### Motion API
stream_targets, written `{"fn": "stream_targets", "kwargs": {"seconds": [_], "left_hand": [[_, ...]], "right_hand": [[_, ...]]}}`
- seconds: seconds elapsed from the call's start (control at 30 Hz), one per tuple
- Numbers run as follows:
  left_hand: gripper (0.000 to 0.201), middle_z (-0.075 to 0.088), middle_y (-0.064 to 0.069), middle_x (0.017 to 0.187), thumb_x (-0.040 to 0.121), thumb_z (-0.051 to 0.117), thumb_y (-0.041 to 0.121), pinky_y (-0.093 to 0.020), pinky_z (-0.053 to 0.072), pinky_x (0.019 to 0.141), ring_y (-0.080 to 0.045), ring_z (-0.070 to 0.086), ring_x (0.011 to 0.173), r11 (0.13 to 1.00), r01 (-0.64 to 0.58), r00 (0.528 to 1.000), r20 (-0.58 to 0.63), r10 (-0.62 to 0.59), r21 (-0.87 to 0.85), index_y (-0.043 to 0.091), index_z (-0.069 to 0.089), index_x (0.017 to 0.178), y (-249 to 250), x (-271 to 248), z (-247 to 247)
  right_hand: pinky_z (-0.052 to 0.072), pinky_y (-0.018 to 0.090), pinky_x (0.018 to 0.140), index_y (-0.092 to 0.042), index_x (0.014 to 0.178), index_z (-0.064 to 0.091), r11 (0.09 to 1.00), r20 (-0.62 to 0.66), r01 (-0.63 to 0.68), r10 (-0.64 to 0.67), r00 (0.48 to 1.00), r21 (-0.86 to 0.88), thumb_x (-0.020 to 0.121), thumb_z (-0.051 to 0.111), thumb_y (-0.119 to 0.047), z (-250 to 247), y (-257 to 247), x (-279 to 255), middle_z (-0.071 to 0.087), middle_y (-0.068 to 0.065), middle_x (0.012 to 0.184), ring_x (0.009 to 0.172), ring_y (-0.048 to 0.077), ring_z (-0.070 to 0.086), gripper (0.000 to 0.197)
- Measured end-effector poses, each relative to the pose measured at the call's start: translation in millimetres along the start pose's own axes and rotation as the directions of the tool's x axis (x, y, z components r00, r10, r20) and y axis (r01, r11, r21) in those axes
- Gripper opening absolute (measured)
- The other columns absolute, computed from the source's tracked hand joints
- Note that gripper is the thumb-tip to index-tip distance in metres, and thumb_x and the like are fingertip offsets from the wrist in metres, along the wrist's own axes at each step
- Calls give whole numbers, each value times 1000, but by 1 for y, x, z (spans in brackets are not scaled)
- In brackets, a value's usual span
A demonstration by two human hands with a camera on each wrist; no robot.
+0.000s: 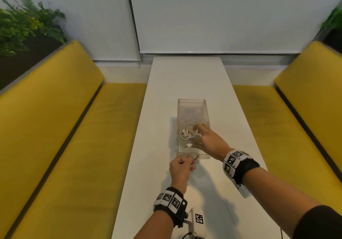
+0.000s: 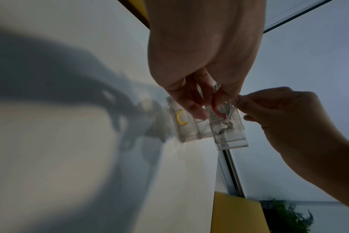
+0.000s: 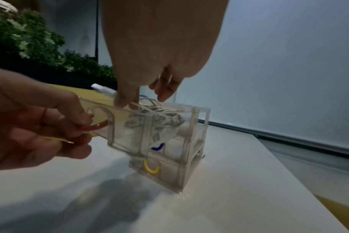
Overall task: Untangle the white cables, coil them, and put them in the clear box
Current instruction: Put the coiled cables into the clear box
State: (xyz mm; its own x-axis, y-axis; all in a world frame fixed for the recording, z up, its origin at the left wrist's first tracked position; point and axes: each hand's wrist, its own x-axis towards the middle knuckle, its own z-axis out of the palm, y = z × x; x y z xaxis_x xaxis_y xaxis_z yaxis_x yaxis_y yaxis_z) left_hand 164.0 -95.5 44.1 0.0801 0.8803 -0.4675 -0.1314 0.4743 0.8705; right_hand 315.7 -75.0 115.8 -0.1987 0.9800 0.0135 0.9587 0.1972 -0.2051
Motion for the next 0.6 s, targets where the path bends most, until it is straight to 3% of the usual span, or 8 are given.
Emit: {"fn": "stream_targets", "kwargs": {"seconds": [0.07, 0.17, 0.23, 0.3, 0.37, 0.43, 0.53, 0.6], "left_hand": [[19, 75, -23, 85, 85, 72, 1, -32, 61, 68, -18, 73, 67, 1000, 5, 1000, -1, -5, 7, 1, 62, 69, -1, 2, -1], [19, 75, -24, 87, 86, 70, 0, -34, 62, 69, -20, 73, 69, 1000, 12, 1000, 2, -12, 12, 0, 63, 69, -3, 5, 0], [18, 75, -24, 88, 86, 70, -1, -32, 61, 68, -20, 73, 68, 1000, 17, 1000, -2, -17, 6, -1, 63, 69, -3, 6, 0], [20, 74, -26, 89, 86, 69, -2, -30, 61, 66, -21, 73, 69, 1000, 19, 1000, 1, -19, -13, 0, 61, 68, -3, 6, 1], [22, 73, -25, 93, 89, 65, -4, -29, 60, 66, -25, 74, 77, 999, 16, 1000, 20, -16, -39, 1, 60, 68, -3, 7, 2], [24, 73, -24, 99, 93, 59, -6, -29, 60, 67, -27, 74, 85, 998, 12, 999, 38, -10, -61, 1, 60, 70, -2, 8, 4], [20, 72, -23, 104, 94, 58, -4, -28, 60, 67, -28, 74, 89, 997, 4, 999, 37, -1, -74, -1, 62, 75, 0, 15, 6], [16, 72, -23, 103, 93, 63, -1, -27, 59, 66, -29, 73, 89, 997, -7, 1000, 30, 9, -79, -2, 64, 77, 4, 20, 8]], "right_hand": [[54, 36, 74, -11, 83, 79, 998, -33, 48, -50, 998, -42, 87, 69, -26, 2, -4, 5, 64, 7, 115, 103, 27, 61, 18], [51, 34, 51, -11, 87, 73, 992, -68, 71, -79, 995, -108, 81, 72, -14, 3, -10, 12, 69, 3, 83, 72, 28, 68, 6], [52, 33, 49, -19, 107, 67, 982, -18, 45, -49, 999, -182, 78, 74, -9, 4, -14, 12, 72, 0, 85, 71, 25, 68, 31], [56, 37, 60, -21, 122, 64, 967, 58, 69, -56, 997, -247, 81, 69, -3, 3, -17, 12, 73, 1, 99, 85, 27, 68, 45], [56, 43, 76, -18, 132, 58, 952, 141, 97, -58, 988, -289, 89, 57, -2, 3, -21, 13, 65, 5, 121, 107, 30, 61, 46], [55, 45, 84, -14, 135, 54, 941, 186, 109, -50, 981, -322, 94, 51, -7, 3, -23, 12, 52, 7, 136, 122, 30, 50, 42], [53, 42, 92, -10, 138, 51, 944, 220, 107, -38, 975, -313, 97, 46, -12, 1, -20, 10, 39, 7, 147, 134, 28, 40, 41], [42, 40, 106, -7, 143, 45, 951, 250, 105, -31, 968, -290, 97, 43, -12, -1, -16, 9, 33, 7, 154, 141, 28, 33, 47]]}}
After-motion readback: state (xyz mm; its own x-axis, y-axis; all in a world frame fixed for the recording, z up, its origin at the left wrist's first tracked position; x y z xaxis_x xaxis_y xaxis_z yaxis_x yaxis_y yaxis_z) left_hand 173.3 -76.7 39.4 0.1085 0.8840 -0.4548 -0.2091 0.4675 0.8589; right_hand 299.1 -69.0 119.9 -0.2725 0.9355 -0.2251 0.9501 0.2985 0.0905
